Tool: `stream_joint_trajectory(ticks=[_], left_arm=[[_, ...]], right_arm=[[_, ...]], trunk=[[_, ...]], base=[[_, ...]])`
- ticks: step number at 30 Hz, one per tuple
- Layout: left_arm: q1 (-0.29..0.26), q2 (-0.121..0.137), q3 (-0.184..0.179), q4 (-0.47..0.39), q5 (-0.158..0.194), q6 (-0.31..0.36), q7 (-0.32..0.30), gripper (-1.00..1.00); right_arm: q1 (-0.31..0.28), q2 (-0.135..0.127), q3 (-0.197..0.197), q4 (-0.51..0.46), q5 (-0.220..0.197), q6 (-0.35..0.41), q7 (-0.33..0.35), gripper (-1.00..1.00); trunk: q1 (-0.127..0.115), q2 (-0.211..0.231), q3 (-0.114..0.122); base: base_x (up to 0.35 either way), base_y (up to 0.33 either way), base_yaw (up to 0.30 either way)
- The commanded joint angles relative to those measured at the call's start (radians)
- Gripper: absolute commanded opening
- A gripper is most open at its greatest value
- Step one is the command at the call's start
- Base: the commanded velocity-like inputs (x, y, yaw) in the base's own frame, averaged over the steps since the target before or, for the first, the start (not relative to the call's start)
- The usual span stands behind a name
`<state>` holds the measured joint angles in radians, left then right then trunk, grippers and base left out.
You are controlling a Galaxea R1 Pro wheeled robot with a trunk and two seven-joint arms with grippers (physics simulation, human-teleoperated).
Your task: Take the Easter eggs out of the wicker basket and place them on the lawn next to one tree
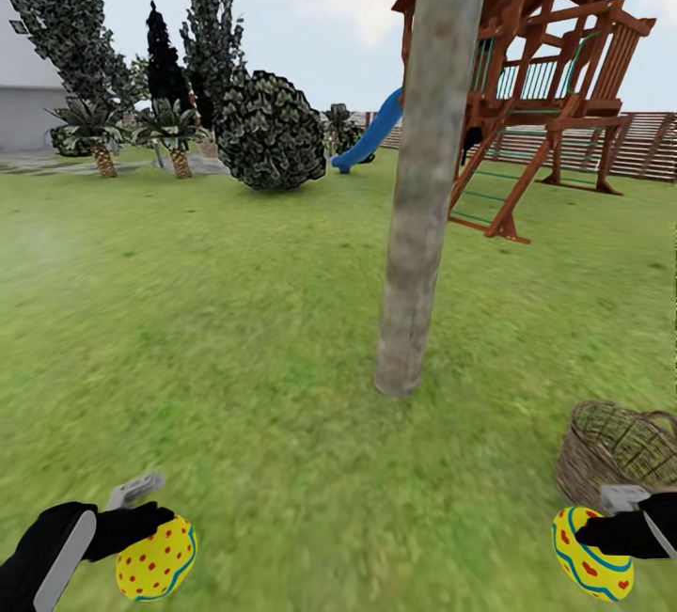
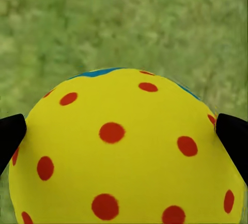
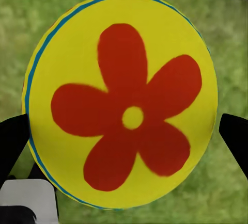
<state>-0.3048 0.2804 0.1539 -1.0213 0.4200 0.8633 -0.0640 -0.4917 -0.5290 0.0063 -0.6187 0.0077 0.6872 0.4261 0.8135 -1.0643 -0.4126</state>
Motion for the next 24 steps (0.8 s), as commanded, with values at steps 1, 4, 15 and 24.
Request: stream_joint_trajectory(ticks=[1,4,15,24], left_arm=[[0.000,0.000,0.003,-0.001,-0.005,0.005,-0.005,-1.00],[0.000,0.000,0.007,-0.014,-0.006,-0.003,-0.003,-1.00],[-0.008,-0.077,-0.003,0.047,-0.012,-0.007,0.004,-1.00],[-0.161,-0.081,-0.004,0.173,-0.016,-0.070,0.008,-1.00]], right_arm=[[-0.001,0.001,0.002,-0.001,0.001,0.005,0.004,-1.00],[-0.001,0.007,0.002,-0.001,0.001,0.005,0.003,-1.00],[-0.014,0.244,0.006,-0.055,0.069,0.065,-0.230,-1.00],[-0.057,0.265,0.007,-0.081,0.069,0.146,-0.230,-1.00]], trunk=[[0.001,-0.001,-0.002],[0.001,-0.001,-0.003],[0.001,-0.001,-0.017],[0.001,-0.001,-0.028]], base=[[0.339,0.000,-0.086],[0.339,0.000,-0.064],[0.339,0.000,-0.030],[0.341,0.000,-0.085]])
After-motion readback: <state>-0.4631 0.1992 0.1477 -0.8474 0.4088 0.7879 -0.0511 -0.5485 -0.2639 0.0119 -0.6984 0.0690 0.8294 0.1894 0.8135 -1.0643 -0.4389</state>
